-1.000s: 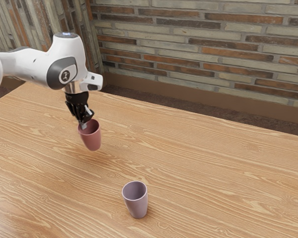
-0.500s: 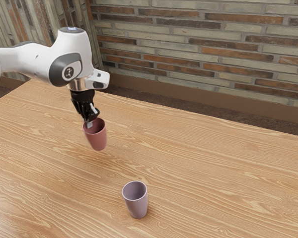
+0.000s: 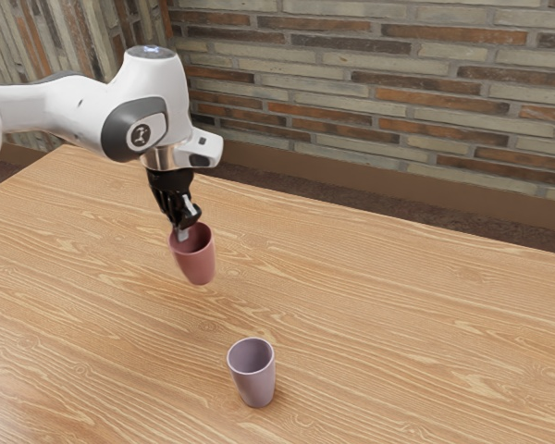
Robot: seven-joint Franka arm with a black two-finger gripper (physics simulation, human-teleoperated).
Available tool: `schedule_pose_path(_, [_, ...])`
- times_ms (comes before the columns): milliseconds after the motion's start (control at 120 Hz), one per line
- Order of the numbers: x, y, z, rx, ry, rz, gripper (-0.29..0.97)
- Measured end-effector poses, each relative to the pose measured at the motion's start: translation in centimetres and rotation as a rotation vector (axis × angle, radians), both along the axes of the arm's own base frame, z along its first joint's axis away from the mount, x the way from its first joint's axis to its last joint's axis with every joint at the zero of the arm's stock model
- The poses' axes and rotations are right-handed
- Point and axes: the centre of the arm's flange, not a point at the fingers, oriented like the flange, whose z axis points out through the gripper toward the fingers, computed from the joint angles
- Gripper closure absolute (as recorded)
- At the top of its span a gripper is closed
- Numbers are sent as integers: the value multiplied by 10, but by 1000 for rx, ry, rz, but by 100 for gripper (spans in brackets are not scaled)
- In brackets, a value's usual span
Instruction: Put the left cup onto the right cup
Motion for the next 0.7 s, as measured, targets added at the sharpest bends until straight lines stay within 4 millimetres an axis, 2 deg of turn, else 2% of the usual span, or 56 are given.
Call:
schedule_pose_path(433, [-9,-31,12,-4,-11,-56,79])
schedule_pose_path(700, [-13,-52,12,-4,-5,-93,79])
